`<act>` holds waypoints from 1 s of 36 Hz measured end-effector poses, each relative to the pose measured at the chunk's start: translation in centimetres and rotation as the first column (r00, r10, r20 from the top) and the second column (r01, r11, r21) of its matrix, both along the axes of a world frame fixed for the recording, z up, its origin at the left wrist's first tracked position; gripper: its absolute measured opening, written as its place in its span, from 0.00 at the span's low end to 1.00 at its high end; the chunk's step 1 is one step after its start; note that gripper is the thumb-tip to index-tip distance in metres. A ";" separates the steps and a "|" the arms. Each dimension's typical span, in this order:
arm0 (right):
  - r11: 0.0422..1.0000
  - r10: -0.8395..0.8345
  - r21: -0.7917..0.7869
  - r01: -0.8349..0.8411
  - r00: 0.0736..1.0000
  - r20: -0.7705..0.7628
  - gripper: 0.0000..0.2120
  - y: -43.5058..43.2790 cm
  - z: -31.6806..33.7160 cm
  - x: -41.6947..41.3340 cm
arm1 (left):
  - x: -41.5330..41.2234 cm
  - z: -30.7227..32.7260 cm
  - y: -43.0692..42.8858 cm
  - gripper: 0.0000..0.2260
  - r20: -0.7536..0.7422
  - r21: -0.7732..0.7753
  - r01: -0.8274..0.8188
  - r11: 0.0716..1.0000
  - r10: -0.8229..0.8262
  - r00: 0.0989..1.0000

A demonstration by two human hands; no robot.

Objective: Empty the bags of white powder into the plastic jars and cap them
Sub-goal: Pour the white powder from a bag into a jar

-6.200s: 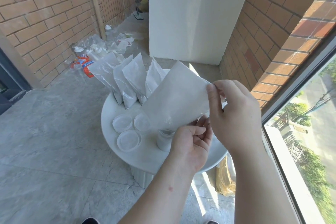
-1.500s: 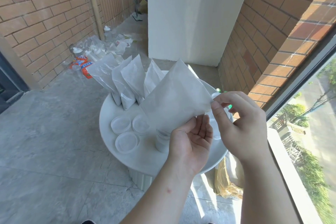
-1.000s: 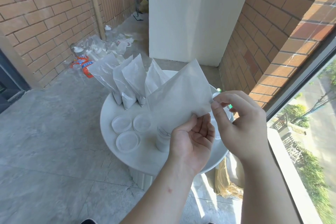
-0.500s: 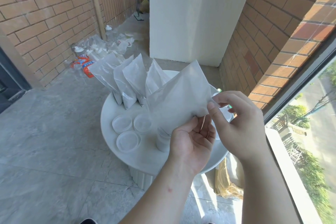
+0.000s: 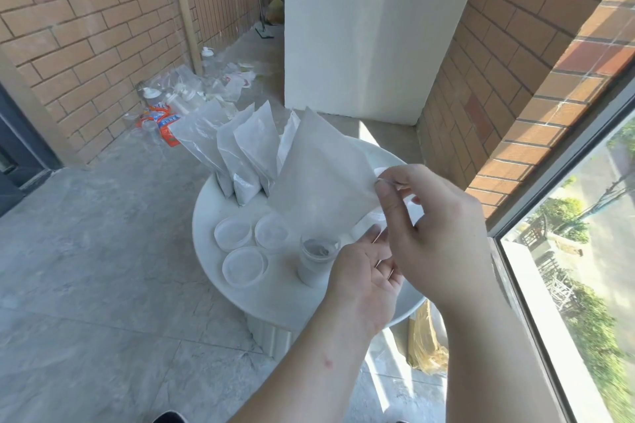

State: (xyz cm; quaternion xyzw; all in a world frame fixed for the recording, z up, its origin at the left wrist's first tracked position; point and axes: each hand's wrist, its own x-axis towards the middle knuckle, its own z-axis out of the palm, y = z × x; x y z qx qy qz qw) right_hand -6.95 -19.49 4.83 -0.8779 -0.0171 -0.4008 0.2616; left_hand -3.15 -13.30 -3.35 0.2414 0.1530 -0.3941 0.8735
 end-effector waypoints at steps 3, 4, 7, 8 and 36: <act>1.000 -0.001 0.010 0.001 1.000 0.000 0.05 0.1 0.3 -0.1 | 0.1 -0.3 0.1 0.21 -0.012 0.044 -0.002 0.999 0.003 1.000; 1.000 -0.003 0.003 0.003 1.000 -0.004 0.05 0.1 0.3 -0.1 | 0.1 -0.3 0.1 0.22 -0.016 0.050 -0.007 0.999 0.007 1.000; 1.000 -0.010 -0.023 0.010 1.000 0.000 0.04 -0.1 0.3 -0.1 | 0.0 -0.2 0.2 0.26 -0.043 0.030 -0.012 0.999 0.013 0.999; 0.999 -0.010 -0.035 0.010 1.000 0.002 0.04 -0.1 0.3 -0.2 | 0.0 -0.1 0.3 0.27 -0.048 0.025 -0.015 1.000 0.016 0.999; 0.997 -0.053 0.050 0.052 0.999 0.002 0.05 0.0 0.6 -0.2 | -0.6 1.7 0.9 0.19 -0.064 0.096 -0.014 0.995 0.021 0.998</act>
